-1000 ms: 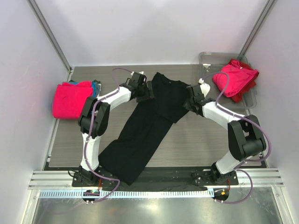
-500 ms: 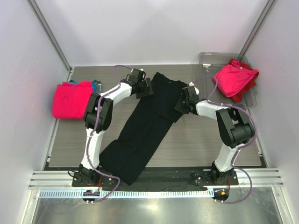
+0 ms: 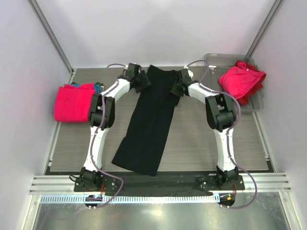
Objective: Fold and stack the t-shirts
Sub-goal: Fold the tshirt
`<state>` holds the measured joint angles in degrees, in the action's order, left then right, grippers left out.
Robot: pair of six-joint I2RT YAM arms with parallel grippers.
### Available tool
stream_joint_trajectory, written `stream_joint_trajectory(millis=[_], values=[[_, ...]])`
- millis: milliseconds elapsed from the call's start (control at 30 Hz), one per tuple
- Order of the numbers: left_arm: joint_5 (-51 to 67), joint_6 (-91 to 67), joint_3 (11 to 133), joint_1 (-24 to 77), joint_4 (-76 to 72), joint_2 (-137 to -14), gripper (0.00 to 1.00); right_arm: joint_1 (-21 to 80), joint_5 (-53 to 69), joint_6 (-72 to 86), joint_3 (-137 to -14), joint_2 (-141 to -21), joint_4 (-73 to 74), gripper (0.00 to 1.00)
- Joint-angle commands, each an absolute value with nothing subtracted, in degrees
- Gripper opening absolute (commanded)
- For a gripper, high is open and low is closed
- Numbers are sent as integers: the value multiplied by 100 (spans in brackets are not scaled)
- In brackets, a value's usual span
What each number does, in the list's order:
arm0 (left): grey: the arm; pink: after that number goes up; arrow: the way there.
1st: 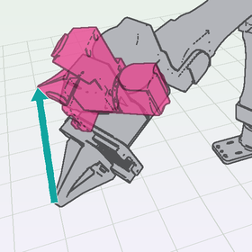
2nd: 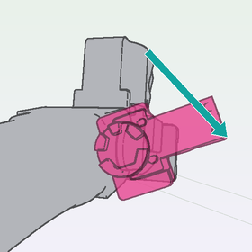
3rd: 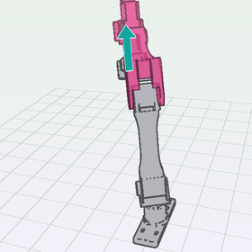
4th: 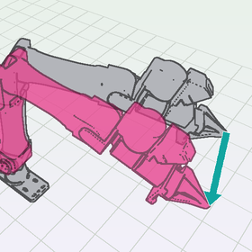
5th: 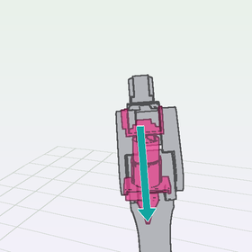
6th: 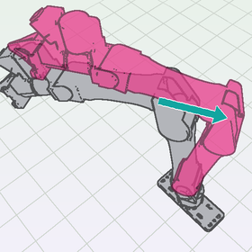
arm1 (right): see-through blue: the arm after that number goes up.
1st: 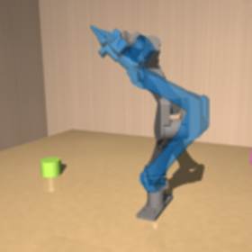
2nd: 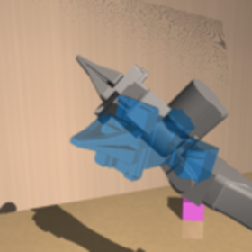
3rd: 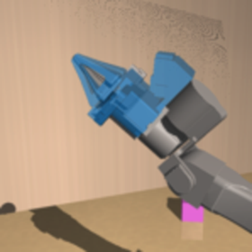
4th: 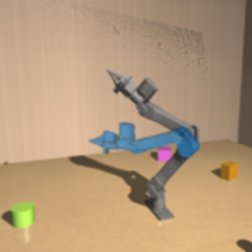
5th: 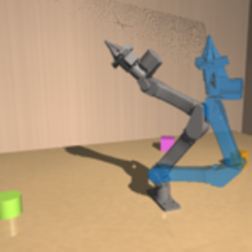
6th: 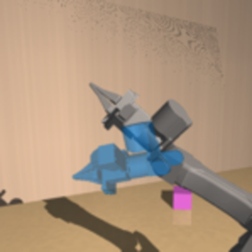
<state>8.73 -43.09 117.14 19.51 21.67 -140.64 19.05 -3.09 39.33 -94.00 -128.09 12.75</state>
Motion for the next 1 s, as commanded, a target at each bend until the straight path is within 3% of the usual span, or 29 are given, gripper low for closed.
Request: stream_joint_trajectory(millis=[0, 133, 167, 267, 300, 500, 667, 800, 967], values=[[502, -4736, 11130, 1407, 2147, -14126, 62, 1732, -641, 3683, -10543, -13787, 2334, 27], [431, -4729, 10092, 1274, 1357, -13284, 68, 1653, -467, 3516, -11732, -14027, 2680, 36], [483, -4711, 9907, 1283, 1214, -13115, 71, 1652, -335, 3394, -11838, -13958, 2681, 42], [747, -4606, 9169, 1283, 634, -12386, 87, 1696, -115, 3113, -11420, -13354, 2541, 52], [730, -4562, 8880, 1283, 563, -12166, 99, 1714, -71, 3050, -11182, -13133, 2323, 54], [256, -4394, 8026, 1283, 1054, -10610, 100, 1977, 211, 2803, -8644, -10966, 1531, 57], [325, -4456, 6358, 1362, 1222, -9336, 100, 2311, 308, 3155, -6202, -9477, 1046, 53], [228, -4439, 4803, 1687, 1256, -7985, 100, 2697, 395, 3541, -5021, -8659, 966, 52], [54, -4236, 3763, 2345, 1897, -6840, 100, 3619, 414, 4392, -3923, -7746, 1134, 49]])
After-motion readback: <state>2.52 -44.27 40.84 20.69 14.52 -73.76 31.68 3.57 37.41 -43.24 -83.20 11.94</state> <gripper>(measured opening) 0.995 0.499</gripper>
